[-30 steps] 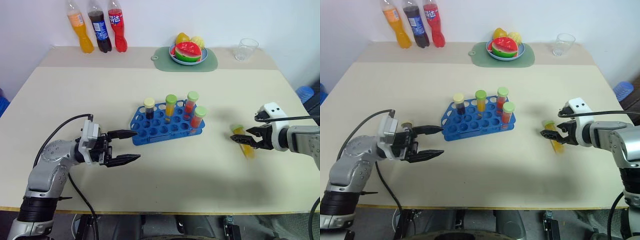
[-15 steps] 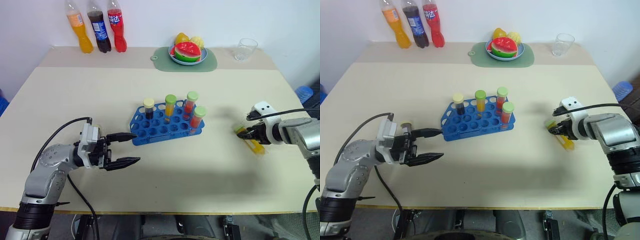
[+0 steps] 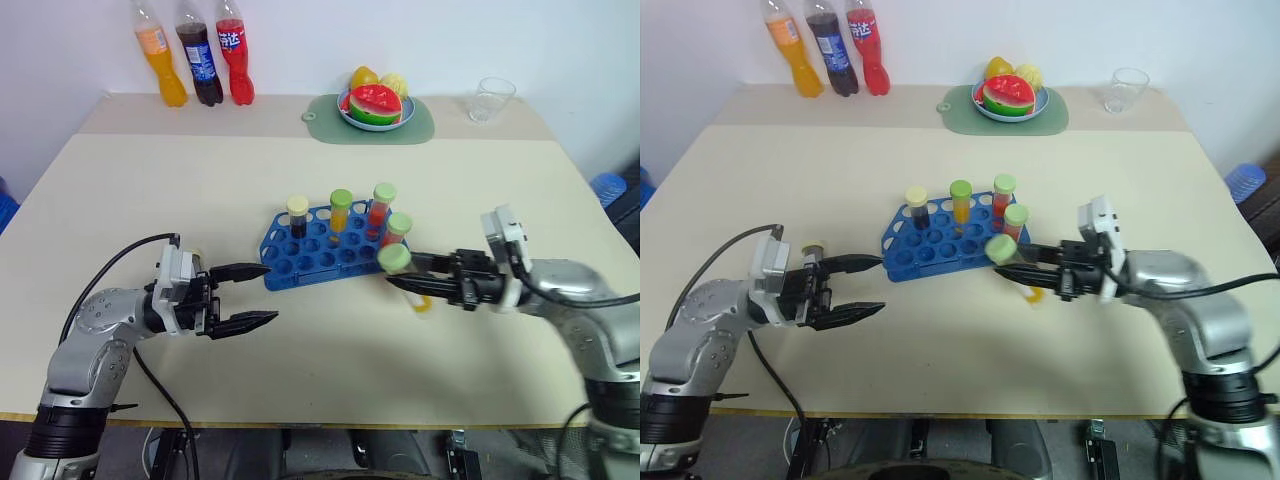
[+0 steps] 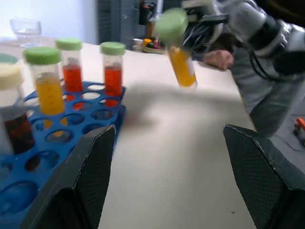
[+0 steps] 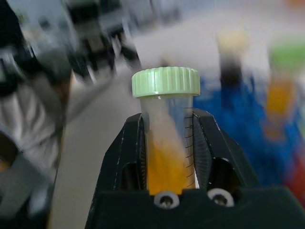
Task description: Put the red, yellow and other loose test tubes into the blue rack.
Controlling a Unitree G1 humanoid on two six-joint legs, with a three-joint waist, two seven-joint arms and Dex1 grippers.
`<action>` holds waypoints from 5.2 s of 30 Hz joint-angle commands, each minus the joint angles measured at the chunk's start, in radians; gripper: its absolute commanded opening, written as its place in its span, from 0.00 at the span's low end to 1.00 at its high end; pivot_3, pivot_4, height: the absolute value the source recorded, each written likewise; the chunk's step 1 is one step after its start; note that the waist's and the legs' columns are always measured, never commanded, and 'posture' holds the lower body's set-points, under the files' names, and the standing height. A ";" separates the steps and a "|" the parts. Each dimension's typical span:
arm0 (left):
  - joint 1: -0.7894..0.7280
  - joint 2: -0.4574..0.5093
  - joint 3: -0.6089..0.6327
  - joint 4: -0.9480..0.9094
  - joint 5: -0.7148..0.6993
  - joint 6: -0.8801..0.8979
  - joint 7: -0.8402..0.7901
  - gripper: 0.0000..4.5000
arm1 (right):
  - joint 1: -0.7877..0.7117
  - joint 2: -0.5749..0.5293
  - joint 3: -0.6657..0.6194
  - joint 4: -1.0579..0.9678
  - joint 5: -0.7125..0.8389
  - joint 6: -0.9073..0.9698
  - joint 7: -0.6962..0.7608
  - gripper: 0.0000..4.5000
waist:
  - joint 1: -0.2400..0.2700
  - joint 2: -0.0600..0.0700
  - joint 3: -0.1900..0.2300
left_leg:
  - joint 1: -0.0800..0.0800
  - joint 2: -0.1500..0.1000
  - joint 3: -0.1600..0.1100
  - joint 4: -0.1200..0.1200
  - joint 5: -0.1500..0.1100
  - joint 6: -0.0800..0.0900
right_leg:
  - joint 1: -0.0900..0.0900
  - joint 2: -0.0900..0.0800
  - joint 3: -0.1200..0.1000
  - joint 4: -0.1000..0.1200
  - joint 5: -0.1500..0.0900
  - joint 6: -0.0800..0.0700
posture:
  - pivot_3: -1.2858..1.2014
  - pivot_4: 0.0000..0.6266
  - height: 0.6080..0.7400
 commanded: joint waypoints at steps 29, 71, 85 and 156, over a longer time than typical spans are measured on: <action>0.060 0.037 0.102 0.006 -0.005 -0.032 -0.005 0.83 | -0.080 0.436 0.196 0.501 -0.397 -0.734 -0.327 0.18 | -0.004 0.000 0.000 | 0.002 -0.001 0.001 -0.001 0.001 -0.001 | 0.000 -0.003 -0.001 0.002 0.000 0.000 | 0.52 0.24 1.00; -0.332 0.311 0.110 0.024 -1.310 0.900 2.152 0.83 | -0.044 -0.093 0.164 0.077 -0.159 -0.423 0.123 0.98 | -0.017 -0.001 0.001 | 0.006 0.000 -0.005 -0.003 0.002 -0.005 | 0.002 -0.005 0.000 0.005 0.000 0.000 | 0.52 0.24 1.00; -0.450 0.070 0.124 0.198 -1.310 0.931 2.566 0.83 | -0.036 -0.061 0.167 0.116 -0.203 -0.464 0.107 0.98 | 0.011 -0.002 0.001 | 0.004 -0.005 -0.003 -0.002 0.007 -0.013 | 0.003 -0.006 -0.001 0.003 0.001 0.000 | 0.52 0.24 1.00; -0.543 -0.324 -0.180 0.686 0.275 -0.319 -0.071 0.18 | 0.505 -0.044 -0.046 -0.147 -0.319 -0.371 -0.357 1.00 | 0.008 -0.001 0.000 | -0.001 -0.006 -0.003 0.000 0.006 -0.009 | 0.002 -0.003 0.000 -0.001 0.001 0.001 | 0.52 0.24 1.00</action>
